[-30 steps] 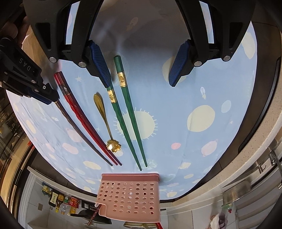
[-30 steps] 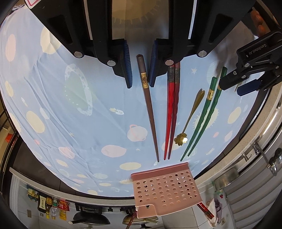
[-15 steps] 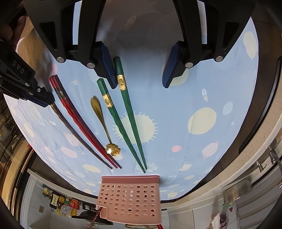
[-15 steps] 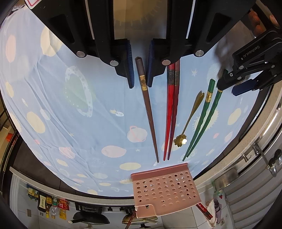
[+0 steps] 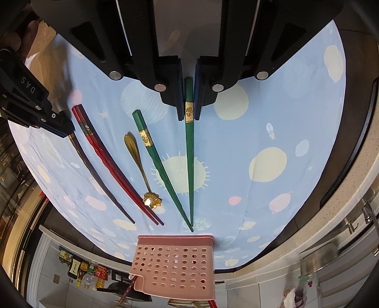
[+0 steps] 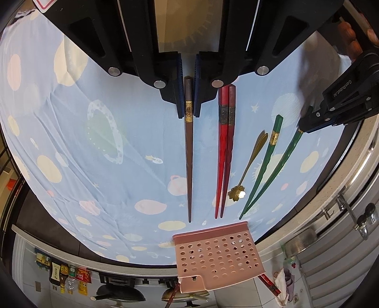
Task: Organize utensils
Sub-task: 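Grasp a green chopstick with the left tool while the right tool grasps a brown chopstick, then lift the green and brown chopsticks with both tools and carry them toward the pink caddy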
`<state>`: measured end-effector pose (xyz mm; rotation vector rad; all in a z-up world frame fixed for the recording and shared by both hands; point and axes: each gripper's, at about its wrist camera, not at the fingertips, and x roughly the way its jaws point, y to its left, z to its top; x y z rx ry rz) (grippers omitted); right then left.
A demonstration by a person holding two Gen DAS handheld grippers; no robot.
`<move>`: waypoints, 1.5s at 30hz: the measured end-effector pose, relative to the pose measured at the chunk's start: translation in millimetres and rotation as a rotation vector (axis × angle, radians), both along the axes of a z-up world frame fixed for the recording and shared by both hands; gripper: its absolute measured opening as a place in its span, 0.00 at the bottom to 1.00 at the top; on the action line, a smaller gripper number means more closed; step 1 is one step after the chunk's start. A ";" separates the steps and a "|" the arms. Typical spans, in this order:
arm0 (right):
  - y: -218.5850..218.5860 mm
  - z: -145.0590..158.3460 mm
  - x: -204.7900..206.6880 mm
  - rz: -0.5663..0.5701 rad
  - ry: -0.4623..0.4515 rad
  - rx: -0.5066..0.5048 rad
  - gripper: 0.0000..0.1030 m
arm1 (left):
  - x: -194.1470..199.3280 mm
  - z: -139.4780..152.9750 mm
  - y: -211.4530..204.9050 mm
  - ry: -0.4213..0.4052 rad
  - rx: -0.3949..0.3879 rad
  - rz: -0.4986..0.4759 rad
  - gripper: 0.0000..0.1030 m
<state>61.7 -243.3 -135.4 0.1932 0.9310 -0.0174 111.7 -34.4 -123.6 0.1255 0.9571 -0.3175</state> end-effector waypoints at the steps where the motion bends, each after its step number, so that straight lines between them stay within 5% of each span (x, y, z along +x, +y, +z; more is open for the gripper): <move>1: -0.1 0.6 -2.0 0.001 0.000 0.002 0.07 | -1.1 1.7 1.0 -0.002 -0.002 0.002 0.07; 12: -6.9 27.6 -27.5 -0.015 -0.055 0.034 0.07 | -13.9 33.8 18.2 -0.034 -0.048 0.027 0.07; 24: -17.5 119.6 -40.2 -0.029 -0.262 0.044 0.07 | -21.6 108.2 25.9 -0.154 -0.121 0.019 0.07; 45: -30.0 236.4 20.8 0.011 -0.509 0.057 0.07 | 48.5 225.7 4.8 -0.363 -0.189 -0.014 0.07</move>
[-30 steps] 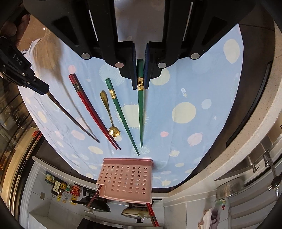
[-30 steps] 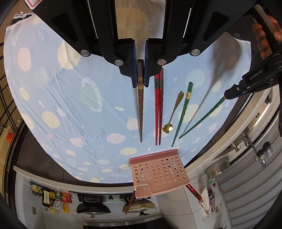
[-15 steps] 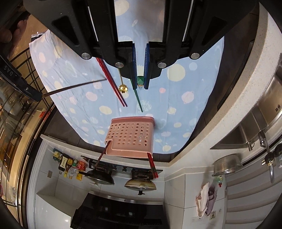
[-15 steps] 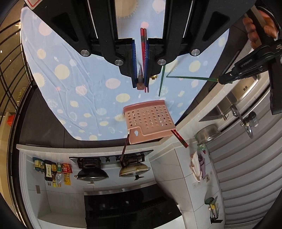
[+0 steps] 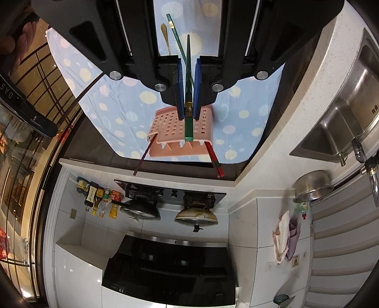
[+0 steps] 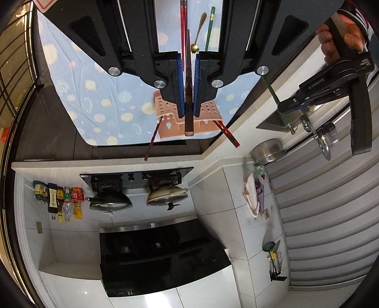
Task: Organize utensils
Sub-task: 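Lift the green and brown chopsticks with both tools and carry them toward the pink caddy, then lower both chopsticks into the pink caddy and open both tools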
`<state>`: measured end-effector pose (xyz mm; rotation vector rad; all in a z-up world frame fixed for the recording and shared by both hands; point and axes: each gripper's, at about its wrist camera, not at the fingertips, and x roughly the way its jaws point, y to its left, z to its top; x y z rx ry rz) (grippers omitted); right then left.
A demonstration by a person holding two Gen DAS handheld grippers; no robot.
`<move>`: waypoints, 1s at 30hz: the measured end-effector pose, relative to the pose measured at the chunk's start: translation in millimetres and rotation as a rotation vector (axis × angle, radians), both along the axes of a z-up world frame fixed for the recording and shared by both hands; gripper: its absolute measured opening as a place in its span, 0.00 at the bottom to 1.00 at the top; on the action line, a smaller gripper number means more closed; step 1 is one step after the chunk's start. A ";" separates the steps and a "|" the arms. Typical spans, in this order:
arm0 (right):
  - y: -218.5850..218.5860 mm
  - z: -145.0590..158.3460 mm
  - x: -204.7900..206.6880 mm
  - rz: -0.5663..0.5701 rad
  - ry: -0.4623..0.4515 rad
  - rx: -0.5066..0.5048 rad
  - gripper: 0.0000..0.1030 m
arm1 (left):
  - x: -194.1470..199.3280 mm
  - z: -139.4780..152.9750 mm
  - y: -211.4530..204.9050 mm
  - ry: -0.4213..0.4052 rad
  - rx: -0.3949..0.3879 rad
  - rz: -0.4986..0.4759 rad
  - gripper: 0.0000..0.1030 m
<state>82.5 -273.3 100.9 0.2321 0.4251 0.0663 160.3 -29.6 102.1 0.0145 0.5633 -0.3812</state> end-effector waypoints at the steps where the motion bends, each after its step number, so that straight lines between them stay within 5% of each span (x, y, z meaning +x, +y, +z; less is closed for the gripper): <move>1: 0.0 5.4 5.9 0.002 -0.012 -0.002 0.07 | 5.9 6.4 -0.7 -0.011 -0.005 0.000 0.07; 10: -8.7 55.6 83.0 0.007 -0.124 0.017 0.07 | 67.2 73.5 -19.0 -0.143 -0.050 0.016 0.07; 16: -1.9 67.8 134.5 -0.006 -0.153 0.010 0.07 | 111.6 92.1 -28.9 -0.192 -0.078 0.025 0.07; 22: 5.1 59.2 179.5 -0.009 -0.128 0.000 0.07 | 147.8 86.7 -37.3 -0.191 -0.072 0.038 0.07; 30: 6.3 12.0 216.0 -0.008 -0.016 0.009 0.07 | 175.3 48.1 -43.2 -0.110 -0.034 0.038 0.07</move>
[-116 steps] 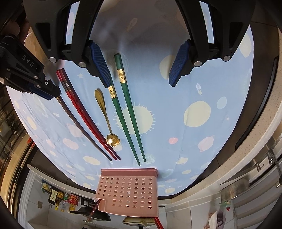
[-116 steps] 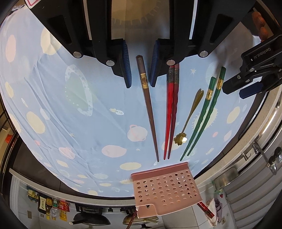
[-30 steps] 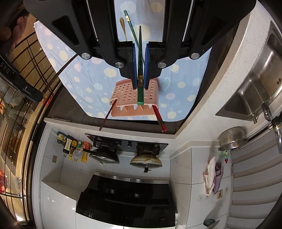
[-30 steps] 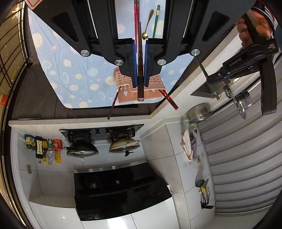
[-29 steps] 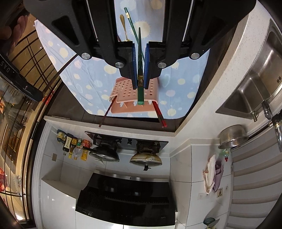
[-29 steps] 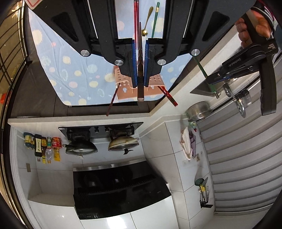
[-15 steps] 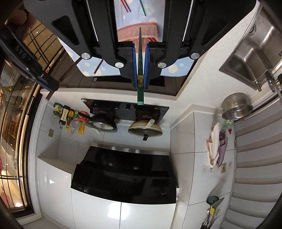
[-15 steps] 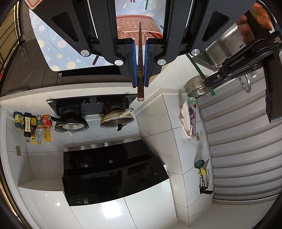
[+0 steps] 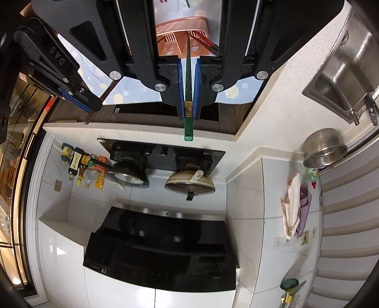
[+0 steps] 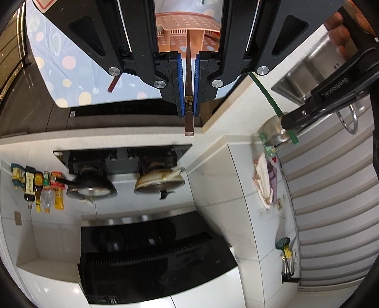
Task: Organize utensils
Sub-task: 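Lower both chopsticks into the pink caddy and open both tools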
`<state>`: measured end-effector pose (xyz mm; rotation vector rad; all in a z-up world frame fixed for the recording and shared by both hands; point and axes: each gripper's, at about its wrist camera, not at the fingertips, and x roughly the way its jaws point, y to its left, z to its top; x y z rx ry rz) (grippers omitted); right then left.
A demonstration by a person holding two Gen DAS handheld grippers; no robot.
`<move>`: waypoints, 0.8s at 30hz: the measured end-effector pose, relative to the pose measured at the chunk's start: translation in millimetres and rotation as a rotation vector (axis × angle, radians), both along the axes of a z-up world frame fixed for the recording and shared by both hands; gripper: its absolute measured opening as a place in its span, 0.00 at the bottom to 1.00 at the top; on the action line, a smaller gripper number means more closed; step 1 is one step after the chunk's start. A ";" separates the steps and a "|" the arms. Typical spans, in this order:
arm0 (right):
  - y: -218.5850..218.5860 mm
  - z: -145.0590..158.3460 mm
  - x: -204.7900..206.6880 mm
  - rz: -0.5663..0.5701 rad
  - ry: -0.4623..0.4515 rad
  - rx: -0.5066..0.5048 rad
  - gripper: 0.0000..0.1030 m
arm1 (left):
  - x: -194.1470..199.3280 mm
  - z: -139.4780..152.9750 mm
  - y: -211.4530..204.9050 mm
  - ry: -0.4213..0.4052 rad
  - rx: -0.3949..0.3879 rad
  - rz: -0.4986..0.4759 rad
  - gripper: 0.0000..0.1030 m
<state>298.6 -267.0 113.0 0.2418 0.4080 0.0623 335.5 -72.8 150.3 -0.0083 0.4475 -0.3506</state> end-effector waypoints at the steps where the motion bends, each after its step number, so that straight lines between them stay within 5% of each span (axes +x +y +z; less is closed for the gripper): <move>1: -0.3 -5.8 3.2 0.000 0.014 0.004 0.07 | 2.3 -4.7 -0.2 0.012 0.002 0.000 0.07; 11: -0.6 -38.2 13.8 -0.003 0.086 -0.013 0.07 | 11.0 -32.1 -4.2 0.067 0.021 0.006 0.07; 13: -0.5 -39.1 11.7 -0.015 0.080 -0.024 0.17 | 10.2 -33.6 -3.8 0.064 0.024 0.019 0.08; 15: 0.5 -37.5 6.8 -0.029 0.065 -0.036 0.36 | 8.0 -34.1 -3.9 0.057 0.030 0.029 0.23; 16: 0.0 -36.0 4.4 -0.034 0.055 -0.036 0.45 | 6.3 -34.2 -3.2 0.054 0.030 0.041 0.44; 17: 0.0 -34.6 1.4 -0.040 0.046 -0.038 0.46 | 3.9 -33.9 -2.4 0.046 0.027 0.049 0.54; 24: 0.3 -25.5 -18.8 -0.037 0.026 -0.034 0.47 | -12.0 -29.3 1.1 0.032 0.035 0.059 0.58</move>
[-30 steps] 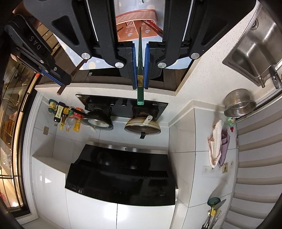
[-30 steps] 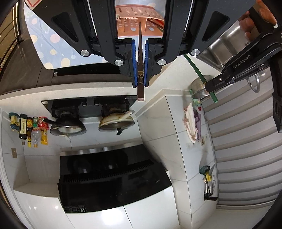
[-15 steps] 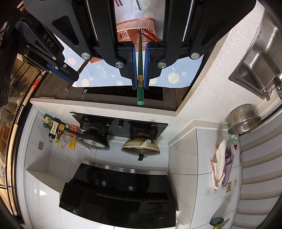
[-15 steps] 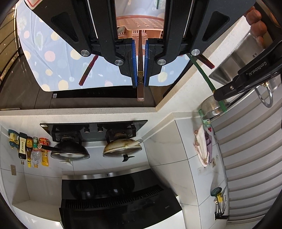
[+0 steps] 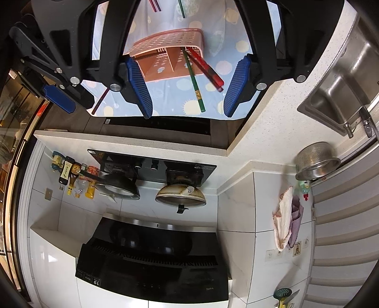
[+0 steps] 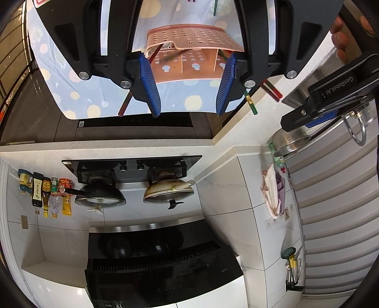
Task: Organize utensils
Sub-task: 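Lower both chopsticks into the pink caddy and open both tools, then withdraw both open tools from the caddy back over the table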
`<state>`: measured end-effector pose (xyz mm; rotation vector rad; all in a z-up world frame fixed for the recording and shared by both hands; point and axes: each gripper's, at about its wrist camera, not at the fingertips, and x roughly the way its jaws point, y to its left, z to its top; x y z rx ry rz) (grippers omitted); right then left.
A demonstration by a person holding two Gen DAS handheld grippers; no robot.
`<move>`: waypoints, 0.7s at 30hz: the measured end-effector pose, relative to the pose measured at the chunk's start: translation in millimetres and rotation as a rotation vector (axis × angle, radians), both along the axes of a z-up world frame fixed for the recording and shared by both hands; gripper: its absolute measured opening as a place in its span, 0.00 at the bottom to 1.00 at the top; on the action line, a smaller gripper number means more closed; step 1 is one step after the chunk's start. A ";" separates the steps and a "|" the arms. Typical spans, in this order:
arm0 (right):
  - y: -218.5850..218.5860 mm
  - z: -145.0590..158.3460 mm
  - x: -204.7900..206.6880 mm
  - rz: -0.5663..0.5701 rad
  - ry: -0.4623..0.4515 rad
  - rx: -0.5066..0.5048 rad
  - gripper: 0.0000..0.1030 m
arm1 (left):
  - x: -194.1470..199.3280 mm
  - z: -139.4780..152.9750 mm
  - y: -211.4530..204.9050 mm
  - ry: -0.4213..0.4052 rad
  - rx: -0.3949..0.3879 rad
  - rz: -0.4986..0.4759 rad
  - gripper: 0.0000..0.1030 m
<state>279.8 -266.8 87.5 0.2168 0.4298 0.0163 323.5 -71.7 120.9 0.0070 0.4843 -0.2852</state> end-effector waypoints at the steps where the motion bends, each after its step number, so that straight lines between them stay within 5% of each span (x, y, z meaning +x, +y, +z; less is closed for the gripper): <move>1: 0.5 1.1 -2.9 0.001 -0.001 0.000 0.47 | -2.3 0.9 0.3 -0.002 0.003 0.000 0.58; 21: 16.1 9.1 -75.1 0.026 -0.018 0.004 0.47 | -63.9 4.7 9.7 -0.012 0.021 -0.008 0.58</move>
